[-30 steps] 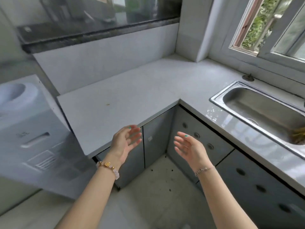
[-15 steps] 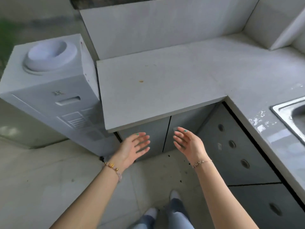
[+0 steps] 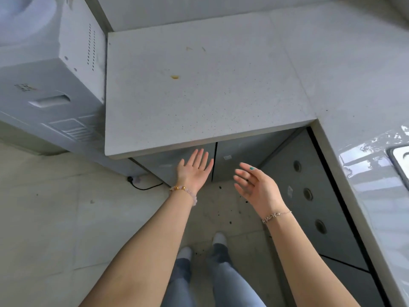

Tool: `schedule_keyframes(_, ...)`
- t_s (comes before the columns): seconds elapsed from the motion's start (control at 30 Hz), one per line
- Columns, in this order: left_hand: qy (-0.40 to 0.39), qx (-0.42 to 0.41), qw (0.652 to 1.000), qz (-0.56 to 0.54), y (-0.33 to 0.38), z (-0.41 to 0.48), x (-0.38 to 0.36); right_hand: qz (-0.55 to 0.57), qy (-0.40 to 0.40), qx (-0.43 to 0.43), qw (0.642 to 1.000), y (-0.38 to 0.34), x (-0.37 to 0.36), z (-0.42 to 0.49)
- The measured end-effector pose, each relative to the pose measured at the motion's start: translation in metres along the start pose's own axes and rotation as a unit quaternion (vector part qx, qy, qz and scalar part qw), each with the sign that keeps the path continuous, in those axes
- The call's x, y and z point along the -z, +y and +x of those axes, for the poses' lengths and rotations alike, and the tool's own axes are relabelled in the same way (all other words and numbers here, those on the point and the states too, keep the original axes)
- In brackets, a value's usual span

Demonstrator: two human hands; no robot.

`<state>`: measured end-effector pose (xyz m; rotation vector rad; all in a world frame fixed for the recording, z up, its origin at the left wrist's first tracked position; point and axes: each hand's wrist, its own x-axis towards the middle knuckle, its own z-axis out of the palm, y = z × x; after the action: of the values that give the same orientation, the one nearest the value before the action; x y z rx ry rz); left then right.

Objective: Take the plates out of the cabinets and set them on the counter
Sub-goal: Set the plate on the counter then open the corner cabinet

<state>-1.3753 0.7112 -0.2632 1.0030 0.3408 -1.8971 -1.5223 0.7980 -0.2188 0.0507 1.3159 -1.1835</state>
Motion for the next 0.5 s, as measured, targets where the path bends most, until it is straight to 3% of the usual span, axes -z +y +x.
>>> schedule_keyframes(0.5,0.002,-0.019,1.000,-0.024,-0.007,0.016,-0.020,-0.035,-0.009,-0.016,0.999,-0.010,0.014,0.019)
